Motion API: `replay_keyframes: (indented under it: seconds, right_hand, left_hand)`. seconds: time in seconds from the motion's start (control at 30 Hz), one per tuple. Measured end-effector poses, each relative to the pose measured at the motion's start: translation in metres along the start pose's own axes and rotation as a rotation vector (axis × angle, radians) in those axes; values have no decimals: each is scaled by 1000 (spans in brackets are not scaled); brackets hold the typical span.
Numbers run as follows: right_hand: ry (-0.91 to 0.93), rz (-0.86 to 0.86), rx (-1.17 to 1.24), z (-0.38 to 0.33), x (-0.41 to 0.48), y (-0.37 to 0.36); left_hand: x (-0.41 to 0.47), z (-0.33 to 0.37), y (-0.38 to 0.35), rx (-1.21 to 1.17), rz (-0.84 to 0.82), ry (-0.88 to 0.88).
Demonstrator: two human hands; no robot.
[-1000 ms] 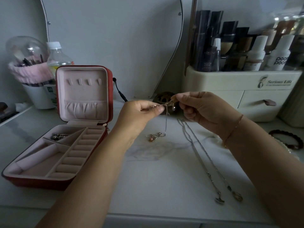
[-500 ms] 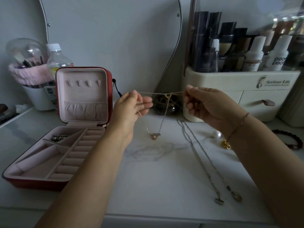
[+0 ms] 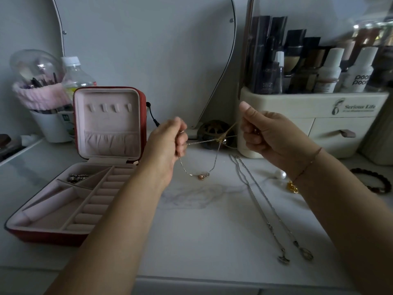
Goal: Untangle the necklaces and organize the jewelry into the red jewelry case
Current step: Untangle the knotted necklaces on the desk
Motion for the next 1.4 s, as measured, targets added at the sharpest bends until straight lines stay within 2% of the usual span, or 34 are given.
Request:
replay_keyframes:
  seconds: [0.17,0.27,0.43,0.6,0.8,0.93,1.1,1.2,1.4]
  right_hand:
    - [-12,-21,180,-1,1,-5]
    - [-30,-22,248,-1,1,-7]
    - [-69,-51,304,1,-1,-12]
    - [-123,-118,251,5,-3,-15]
    - [-247,-184,66,18,-13,-15]
    - [-279,-215,-175,22,-16,-7]
    - [-267,-348,-475,18,-20,-5]
    - [-247,-376,-410,16,-19,-10]
    - [-72,-189,-215,-1,-6,-2]
  left_hand:
    - [-14,-3,-25,453,-84,-70]
    - [-18,-5,-34,535,-127,-98]
    - [-21,3,-34,475,-94,-154]
    - [-12,9,-14,234,-17,-128]
    - [-6,12,8,75,93,-111]
    - [-5,13,20,30,169,-111]
    - [-5,15,28,4,235,-122]
    - [-5,15,31,0,260,-125]
    - [-5,13,29,24,255,-99]
Point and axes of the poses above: each hand's wrist, its own x-axis towards the middle knuckle, its own y-axis out of the back of the hand, z = x × y, the point moved 10 cm from there along x, towards the middle knuckle, and after that the axes turned 15 degrees about y, right-handed, at the moved point
